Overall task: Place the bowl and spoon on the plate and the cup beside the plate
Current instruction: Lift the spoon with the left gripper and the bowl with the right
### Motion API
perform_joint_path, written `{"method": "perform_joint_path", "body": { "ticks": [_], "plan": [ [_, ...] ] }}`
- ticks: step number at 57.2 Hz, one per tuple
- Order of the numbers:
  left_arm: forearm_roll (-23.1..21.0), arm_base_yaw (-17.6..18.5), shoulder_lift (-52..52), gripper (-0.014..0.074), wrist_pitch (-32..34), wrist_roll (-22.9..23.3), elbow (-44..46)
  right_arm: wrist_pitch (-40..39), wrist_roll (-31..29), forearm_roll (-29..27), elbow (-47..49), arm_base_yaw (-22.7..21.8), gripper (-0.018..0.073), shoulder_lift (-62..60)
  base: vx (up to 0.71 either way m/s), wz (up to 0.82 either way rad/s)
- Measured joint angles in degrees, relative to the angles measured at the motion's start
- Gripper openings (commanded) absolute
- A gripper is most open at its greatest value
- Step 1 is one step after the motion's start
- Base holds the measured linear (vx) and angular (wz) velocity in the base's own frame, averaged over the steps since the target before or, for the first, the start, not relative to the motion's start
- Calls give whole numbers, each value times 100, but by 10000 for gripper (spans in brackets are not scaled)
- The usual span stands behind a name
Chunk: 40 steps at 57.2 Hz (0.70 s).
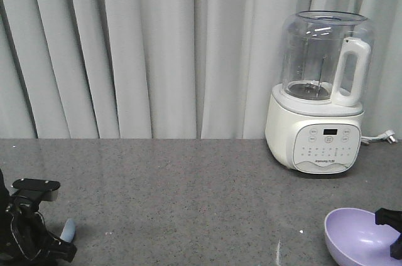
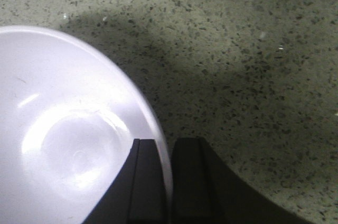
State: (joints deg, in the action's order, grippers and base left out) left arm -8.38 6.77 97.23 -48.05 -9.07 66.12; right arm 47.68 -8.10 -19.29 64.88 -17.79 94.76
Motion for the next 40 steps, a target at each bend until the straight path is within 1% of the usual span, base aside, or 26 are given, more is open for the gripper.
{"method": "perform_joint_path", "body": {
  "ticks": [7,19,33,40],
  "plan": [
    [-14,7,-306,-3,21,0,-29,-6,-169,-130,0,0,-10,-160,0,0],
    [-60,7,-1282,-3,243,0,-29,-31,-398,-384,0,0,-10,-829,0,0],
    [-60,7,-2459,-3,281,47,-29,77,-571,-602,0,0,-10,-1973,0,0],
    [-60,7,-3022,-3,281,117,-29,98,-718,-620,0,133,-10,-2717,0,0]
  ]
}}
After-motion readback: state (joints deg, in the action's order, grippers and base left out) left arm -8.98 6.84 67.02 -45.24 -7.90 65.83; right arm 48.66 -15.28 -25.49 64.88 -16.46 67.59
